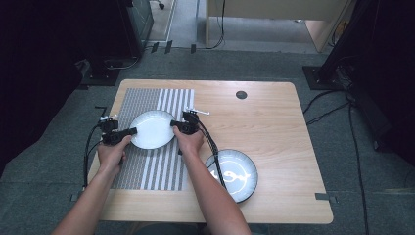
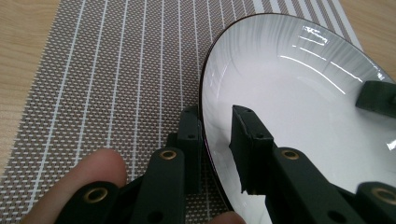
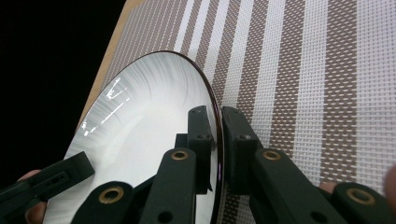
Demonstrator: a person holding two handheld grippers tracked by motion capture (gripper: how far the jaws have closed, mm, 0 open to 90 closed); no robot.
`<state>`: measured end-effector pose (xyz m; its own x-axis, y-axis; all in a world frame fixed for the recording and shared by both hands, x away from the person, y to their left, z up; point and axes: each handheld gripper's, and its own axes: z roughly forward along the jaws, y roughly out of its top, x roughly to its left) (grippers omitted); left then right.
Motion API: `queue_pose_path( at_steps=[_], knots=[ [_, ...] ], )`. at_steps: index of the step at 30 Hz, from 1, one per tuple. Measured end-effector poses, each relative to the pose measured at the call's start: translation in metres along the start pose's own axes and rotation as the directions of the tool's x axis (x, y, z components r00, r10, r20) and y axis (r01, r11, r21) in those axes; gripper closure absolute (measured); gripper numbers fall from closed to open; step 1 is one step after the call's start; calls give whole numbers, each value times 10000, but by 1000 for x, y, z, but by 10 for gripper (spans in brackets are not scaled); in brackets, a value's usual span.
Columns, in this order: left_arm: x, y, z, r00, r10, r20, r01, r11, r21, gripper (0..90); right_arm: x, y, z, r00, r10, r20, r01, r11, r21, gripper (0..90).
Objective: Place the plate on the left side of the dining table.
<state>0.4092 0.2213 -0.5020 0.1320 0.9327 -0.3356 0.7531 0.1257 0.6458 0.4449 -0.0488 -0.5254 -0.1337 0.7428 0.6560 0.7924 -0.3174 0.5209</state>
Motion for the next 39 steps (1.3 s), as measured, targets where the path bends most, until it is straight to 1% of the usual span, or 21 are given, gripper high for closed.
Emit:
queue_pose_path(
  at_steps=[4, 7, 9, 12, 13, 14, 15, 17, 19, 20, 21, 22, 24, 25, 26, 28, 30, 32, 34, 36, 39],
  knots=[
    [0, 1, 0, 10000, 9, 34, -9, 9999, 129, 747, 3, -1, 1, 9992, -243, 309, 242, 9997, 30, 808],
    [0, 1, -1, 10000, 71, 19, -71, 9998, 193, 746, 5, -1, 0, 9983, -453, 360, 448, 9989, 143, 792],
    [1, 1, -1, 9999, 150, 34, -150, 9998, 101, 742, 6, -1, 0, 9977, -575, 357, 569, 9982, 183, 747],
    [0, 1, -5, 9997, 253, -26, -253, 9996, -149, 673, 9, 0, -3, 9947, -916, 457, 916, 9958, 30, 670],
    [-1, 1, -7, 9994, 303, -188, -307, 9993, -215, 599, 12, 0, -5, 9893, -1294, 679, 1305, 9914, -118, 622],
    [-1, 2, -8, 9989, 351, -315, -359, 9990, -277, 599, 12, 0, -5, 9893, -1294, 679, 1305, 9914, -118, 622],
    [-2, 2, -10, 9982, 408, -443, -423, 9985, -352, 575, 13, 0, -6, 9862, -1469, 764, 1485, 9888, -157, 606],
    [-2, 3, -14, 9983, 379, -447, -399, 9982, -452, 517, 17, 1, -10, 9778, -1851, 977, 1892, 9813, -343, 561],
    [-3, 4, -18, 9982, 372, -462, -396, 9979, -509, 455, 21, 3, -15, 9613, -2426, 1309, 2510, 9666, -520, 536],
    [-3, 3, -20, 9981, 336, -513, -367, 9975, -598, 426, 22, 4, -16, 9545, -2662, 1345, 2761, 9592, -606, 518],
    [-3, 3, -22, 9982, 290, -526, -325, 9973, -665, 402, 24, 5, -19, 9430, -3006, 1425, 3116, 9483, -612, 516],
    [-2, 2, -23, 9982, 254, -540, -292, 9971, -700, 385, 25, 6, -21, 9385, -3176, 1353, 3273, 9432, -568, 506],
    [-1, 1, -25, 9979, 249, -596, -293, 9968, -741, 369, 26, 7, -24, 9340, -3310, 1346, 3399, 9391, -494, 463],
    [-1, 0, -26, 9977, 282, -612, -326, 9967, -737, 360, 27, 8, -26, 9315, -3321, 1483, 3410, 9393, -389, 415],
    [-1, 0, -27, 9975, 315, -625, -359, 9968, -713, 354, 28, 9, -28, 9306, -3322, 1538, 3400, 9400, -271, 400],
    [-1, -2, -30, 9973, 397, -618, -442, 9963, -736, 346, 30, 12, -32, 9282, -3333, 1651, 3354, 9419, 163, 339],
    [-2, -3, -33, 9975, 427, -567, -472, 9956, -808, 338, 32, 14, -38, 9214, -3486, 1715, 3483, 9368, 329, 301],
    [-4, -4, -38, 9970, 544, -549, -590, 9945, -867, 332, 33, 16, -44, 9181, -3586, 1690, 3601, 9326, 227, 271],
    [-6, -5, -42, 9959, 727, -545, -775, 9929, -902, 327, 34, 18, -51, 9218, -3596, 1445, 3637, 9315, -17, 257],
    [-9, -6, -45, 9947, 872, -548, -922, 9911, -963, 322, 36, 19, -57, 9149, -3773, 1437, 3816, 9243, -30, 261],
    [-12, -8, -50, 9930, 1029, -577, -1087, 9882, -1076, 319, 37, 20, -65, 9135, -3827, 1379, 3877, 9217, -99, 257]
  ],
)
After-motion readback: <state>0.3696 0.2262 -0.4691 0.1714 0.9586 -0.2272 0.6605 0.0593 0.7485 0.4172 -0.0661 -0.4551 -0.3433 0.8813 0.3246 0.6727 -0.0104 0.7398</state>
